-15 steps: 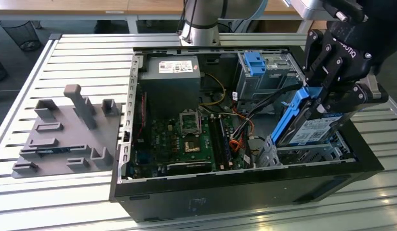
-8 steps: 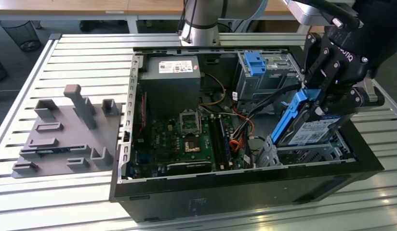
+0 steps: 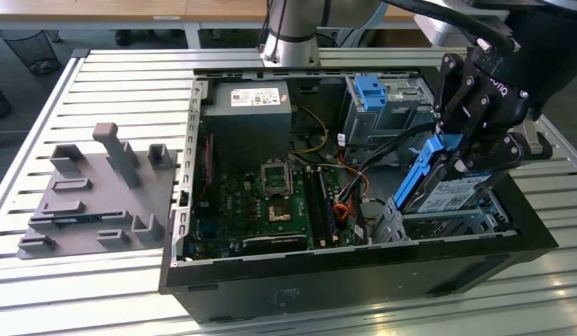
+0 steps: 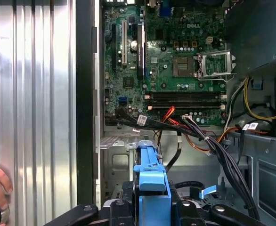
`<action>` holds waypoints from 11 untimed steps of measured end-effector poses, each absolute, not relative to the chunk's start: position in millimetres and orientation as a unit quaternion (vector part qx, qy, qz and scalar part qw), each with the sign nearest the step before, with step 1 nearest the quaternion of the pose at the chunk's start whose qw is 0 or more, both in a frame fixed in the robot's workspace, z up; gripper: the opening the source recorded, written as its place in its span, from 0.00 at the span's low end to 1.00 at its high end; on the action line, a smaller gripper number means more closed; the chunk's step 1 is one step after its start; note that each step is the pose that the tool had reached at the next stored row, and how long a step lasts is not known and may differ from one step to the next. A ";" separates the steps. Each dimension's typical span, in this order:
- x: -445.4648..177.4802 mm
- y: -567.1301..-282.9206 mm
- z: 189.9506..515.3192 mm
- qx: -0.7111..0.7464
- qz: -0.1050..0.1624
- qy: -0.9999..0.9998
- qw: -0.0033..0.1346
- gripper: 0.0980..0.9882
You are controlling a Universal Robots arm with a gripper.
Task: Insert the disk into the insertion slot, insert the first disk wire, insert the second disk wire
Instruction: 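Insert the disk into the insertion slot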
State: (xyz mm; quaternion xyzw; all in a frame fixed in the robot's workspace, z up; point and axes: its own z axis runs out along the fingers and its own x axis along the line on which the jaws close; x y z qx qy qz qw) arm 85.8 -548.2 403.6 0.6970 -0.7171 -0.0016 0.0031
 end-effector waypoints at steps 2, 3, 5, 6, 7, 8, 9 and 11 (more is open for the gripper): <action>85.8 -548.1 402.1 0.697 -0.002 -0.717 0.003 0.30; 85.8 -548.1 401.3 0.697 -0.002 -0.717 0.003 0.30; 85.8 -548.1 399.6 0.697 -0.002 -0.717 0.003 0.30; 85.8 -548.1 398.8 0.697 -0.002 -0.717 0.003 0.30; 85.8 -548.1 398.1 0.697 -0.002 -0.717 0.003 0.30; 85.8 -548.1 397.3 0.697 -0.002 -0.717 0.003 0.30; 85.8 -548.1 396.4 0.697 -0.002 -0.717 0.003 0.30; 85.8 -548.1 394.9 0.697 -0.002 -0.717 0.003 0.30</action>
